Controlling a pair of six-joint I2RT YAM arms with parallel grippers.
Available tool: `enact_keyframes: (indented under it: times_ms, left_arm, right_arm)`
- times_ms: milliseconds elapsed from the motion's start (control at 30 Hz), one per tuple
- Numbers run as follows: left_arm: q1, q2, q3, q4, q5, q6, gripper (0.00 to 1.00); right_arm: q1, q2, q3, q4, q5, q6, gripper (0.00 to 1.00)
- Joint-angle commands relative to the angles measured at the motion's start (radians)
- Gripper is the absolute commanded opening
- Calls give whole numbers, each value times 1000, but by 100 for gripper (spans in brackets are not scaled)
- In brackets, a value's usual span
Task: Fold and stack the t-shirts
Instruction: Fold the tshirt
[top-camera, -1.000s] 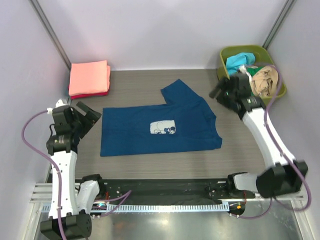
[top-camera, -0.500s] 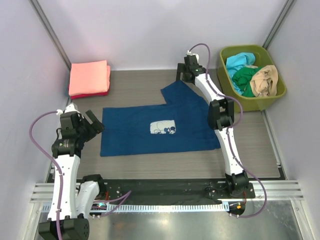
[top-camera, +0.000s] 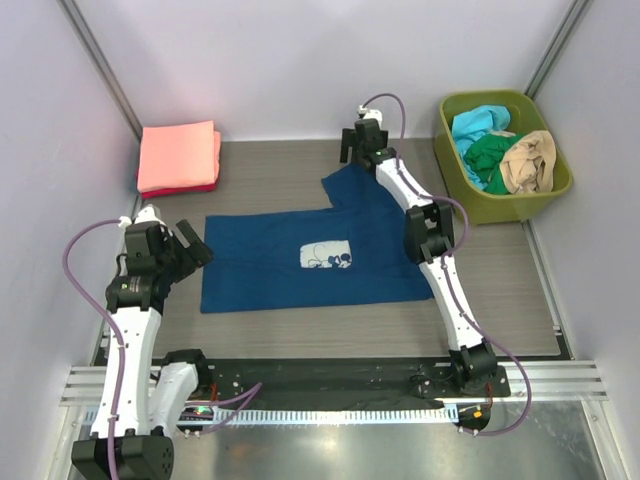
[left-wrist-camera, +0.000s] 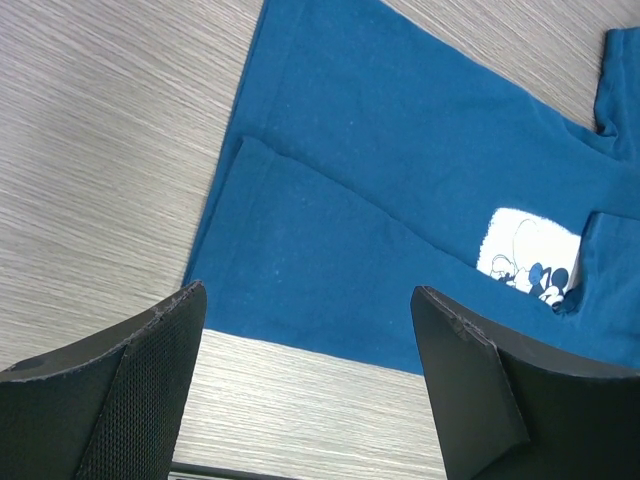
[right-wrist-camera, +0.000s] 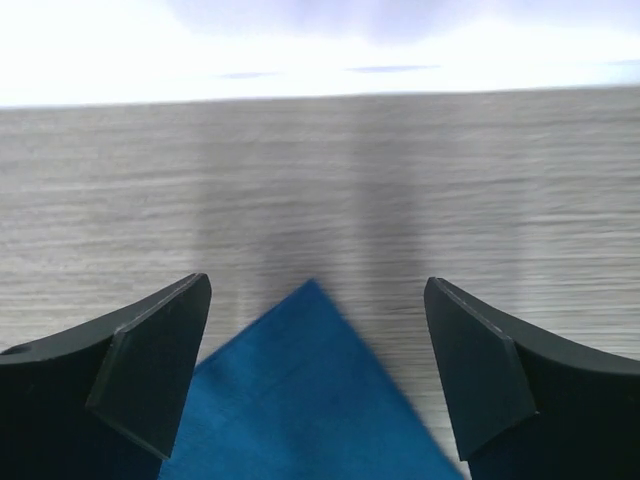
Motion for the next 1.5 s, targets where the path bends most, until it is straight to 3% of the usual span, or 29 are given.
enact_keyframes:
  times_ms: [0,167,233,267,333,367,433,467,667,800,933,1167,1467]
  left_arm:
    - [-12,-4,1,30,-16,18,84]
    - [-22,-12,1,27,-23,19,84]
    - [-24,-15,0,29,-23,19,84]
    - [-25,-16,1,29,-25,19,84]
    - [-25,-19,0,29,-28,19,84]
    - [-25,-18,0,29,-28,19,84]
    - [-25,-16,1,29,-30,21,84]
    - [-25,-12,1,29,-31,22,84]
    - [-24,72,30,32,-69,18,82]
    - [-24,212,79,136,-100,-45,81]
    - [-24,512,188,213,-106,-82,71]
    - [28,928,394,296,-63,-85,65]
    - [28,1149,556,388,-85,-25,61]
  right_arm:
    - [18,38,31,32,14,6,90]
    - [21,37,16,-18,23,29,75]
    - [21,37,21,-51,18,34,61]
    - [21,35,16,-72,9,34,50]
    - [21,37,13,-97,11,45,39]
    - [21,32,2,-109,9,48,26]
    - [20,11,-42,-106,6,57,15]
    - [20,3,-53,-107,8,61,3]
    - [21,-86,-114,-103,-41,60,1]
    - [21,-222,-200,-83,-58,72,1]
    - [23,-363,-325,-71,-103,100,1]
    - [27,-609,-613,30,-166,150,1]
    - [33,-744,-818,87,-221,186,1]
